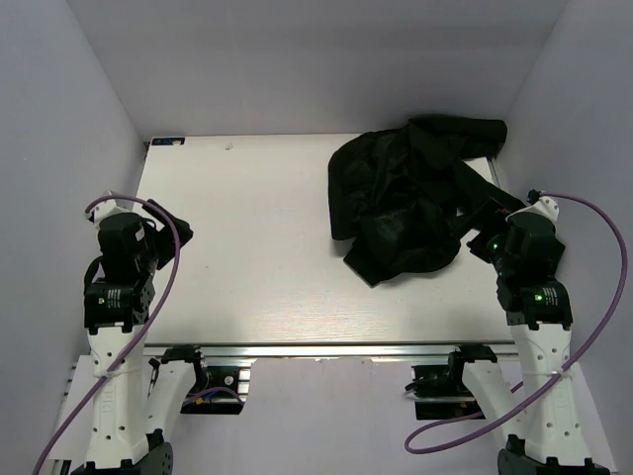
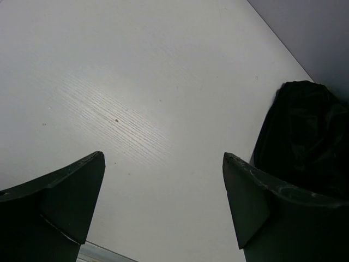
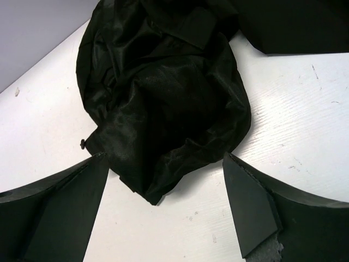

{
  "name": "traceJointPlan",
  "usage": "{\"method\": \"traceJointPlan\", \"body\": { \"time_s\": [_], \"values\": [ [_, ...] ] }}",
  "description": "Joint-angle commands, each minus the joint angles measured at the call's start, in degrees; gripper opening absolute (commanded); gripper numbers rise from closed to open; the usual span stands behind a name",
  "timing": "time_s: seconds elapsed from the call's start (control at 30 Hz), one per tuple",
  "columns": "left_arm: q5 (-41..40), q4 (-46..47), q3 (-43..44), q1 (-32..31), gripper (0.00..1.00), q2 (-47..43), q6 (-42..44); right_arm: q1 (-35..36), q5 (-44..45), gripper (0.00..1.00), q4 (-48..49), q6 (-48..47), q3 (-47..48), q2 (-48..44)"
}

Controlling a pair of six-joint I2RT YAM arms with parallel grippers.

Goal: Zip up the jacket

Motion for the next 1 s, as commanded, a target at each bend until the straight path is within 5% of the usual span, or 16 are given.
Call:
{"method": "traceJointPlan", "body": {
  "time_s": [0.0,0.2,0.47,0.87,0.97],
  "values": [
    [-2.2,-1.6,2.3,0.0,0.98,-0.5,0.1,-0.1,2.1,0.89,3.6,-0.5,-1.0,-1.0],
    [-2.5,-1.8,1.8,-0.1,0.98,-0.1,0.5,-0.1,7.0,0.89,0.0,-0.8,1.0,2.5],
    [-1.3,0.2,-0.4,0.0,0.98,-0.1,0.2,-0.1,0.6,0.89,4.2,-6.5,4.2,7.2],
    [1.9,5.0,-3.6,0.0,0.98,6.3,-0.6,0.0,-4.4,0.89,15.5,-15.5,20.4,36.8],
    [2.3,6.2,-3.6,0.0,0.98,8.1,-0.6,0.1,-7.3,0.89,17.4,-23.2,29.5,51.0]
  ]
}}
